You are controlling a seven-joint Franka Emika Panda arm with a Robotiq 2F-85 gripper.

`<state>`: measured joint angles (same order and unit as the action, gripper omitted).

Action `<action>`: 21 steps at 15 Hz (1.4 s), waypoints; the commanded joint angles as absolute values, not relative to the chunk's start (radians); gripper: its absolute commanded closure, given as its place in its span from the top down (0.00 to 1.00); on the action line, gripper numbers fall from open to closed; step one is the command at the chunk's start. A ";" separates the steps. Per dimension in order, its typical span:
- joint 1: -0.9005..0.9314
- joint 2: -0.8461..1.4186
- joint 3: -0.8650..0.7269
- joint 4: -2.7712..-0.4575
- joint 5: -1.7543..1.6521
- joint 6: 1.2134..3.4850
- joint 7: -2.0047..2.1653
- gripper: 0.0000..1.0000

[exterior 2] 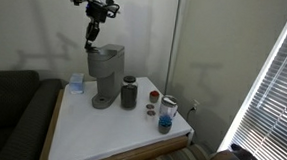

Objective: Close the coffeemaker

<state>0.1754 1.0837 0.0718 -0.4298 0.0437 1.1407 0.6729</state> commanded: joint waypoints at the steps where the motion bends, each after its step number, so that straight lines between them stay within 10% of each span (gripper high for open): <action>1: 0.177 1.142 0.054 -0.388 0.070 0.997 0.696 0.00; 21: 0.191 1.203 0.047 -0.357 0.065 0.907 0.770 0.00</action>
